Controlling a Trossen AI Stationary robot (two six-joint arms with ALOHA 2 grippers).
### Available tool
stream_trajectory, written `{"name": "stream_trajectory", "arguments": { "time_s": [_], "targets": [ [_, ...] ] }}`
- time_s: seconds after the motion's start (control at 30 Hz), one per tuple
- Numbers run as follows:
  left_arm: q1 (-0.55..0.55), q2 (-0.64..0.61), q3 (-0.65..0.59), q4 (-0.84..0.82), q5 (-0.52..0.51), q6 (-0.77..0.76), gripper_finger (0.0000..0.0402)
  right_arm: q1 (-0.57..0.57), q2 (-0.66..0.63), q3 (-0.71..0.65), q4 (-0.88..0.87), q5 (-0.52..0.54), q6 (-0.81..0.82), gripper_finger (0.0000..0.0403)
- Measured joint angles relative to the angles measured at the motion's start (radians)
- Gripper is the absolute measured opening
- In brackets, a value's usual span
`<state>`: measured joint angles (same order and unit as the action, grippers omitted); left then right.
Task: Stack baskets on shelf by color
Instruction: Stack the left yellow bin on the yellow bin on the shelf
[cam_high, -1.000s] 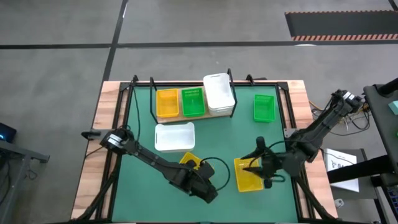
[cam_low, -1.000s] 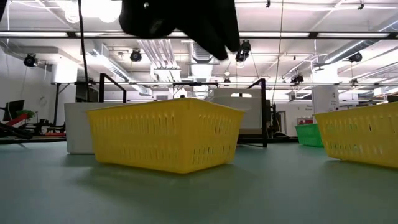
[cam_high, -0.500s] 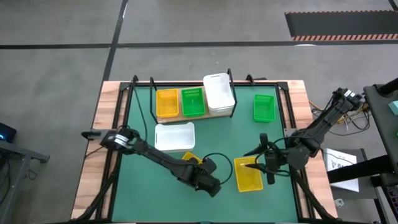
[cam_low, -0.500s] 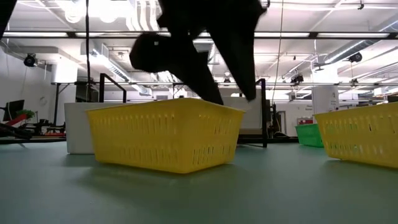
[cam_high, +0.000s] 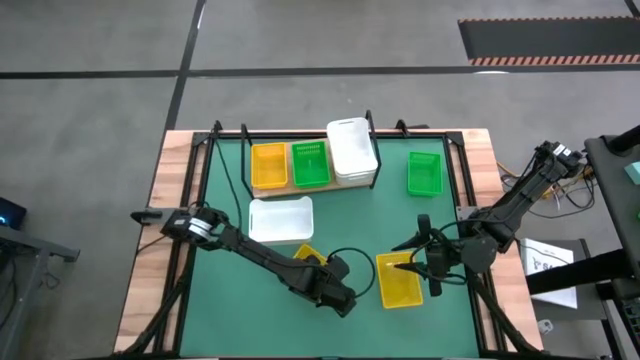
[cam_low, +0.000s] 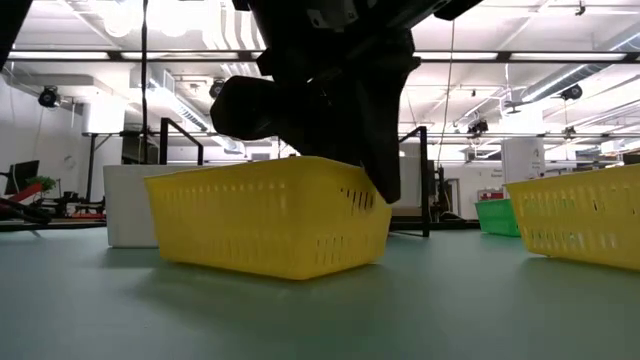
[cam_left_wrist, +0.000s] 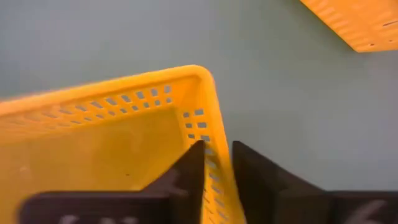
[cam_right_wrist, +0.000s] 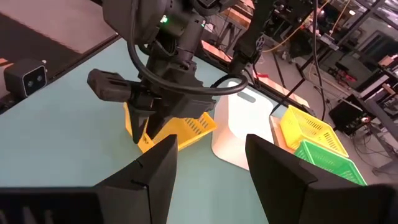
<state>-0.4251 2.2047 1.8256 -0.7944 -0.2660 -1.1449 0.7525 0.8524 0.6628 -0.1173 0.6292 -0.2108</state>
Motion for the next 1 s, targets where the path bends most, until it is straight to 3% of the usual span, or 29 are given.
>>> {"name": "stream_trajectory", "arguments": {
  "time_s": [0.1,0.27,0.53,0.63,0.8,0.9,1.0],
  "targets": [
    [-0.003,-0.001,0.000,-0.002,-0.002,0.019,0.0013,0.000,0.000,0.000,0.000,0.000,0.000,0.0183],
    [-0.015,-0.037,0.017,-0.033,0.001,0.111,0.0004,0.000,0.000,0.000,-0.002,0.000,0.000,0.0183],
    [-0.076,-0.141,0.108,-0.074,0.077,0.747,0.0001,0.000,0.000,-0.002,0.000,0.000,0.000,0.0183],
    [-0.088,-0.198,0.120,-0.167,0.007,0.932,0.0001,0.000,0.000,-0.003,0.003,0.000,0.000,0.0183],
    [-0.049,-0.323,0.087,-0.402,-0.195,1.027,0.0000,0.000,0.000,-0.003,0.004,0.000,0.007,0.0183],
    [0.007,-0.409,0.046,-0.501,-0.243,1.039,0.0000,0.000,0.000,-0.003,0.004,0.000,0.008,0.0183],
    [0.084,-0.499,-0.033,-0.499,-0.253,1.102,0.0000,0.000,0.000,-0.003,0.012,0.000,0.008,0.0183]
  ]
}}
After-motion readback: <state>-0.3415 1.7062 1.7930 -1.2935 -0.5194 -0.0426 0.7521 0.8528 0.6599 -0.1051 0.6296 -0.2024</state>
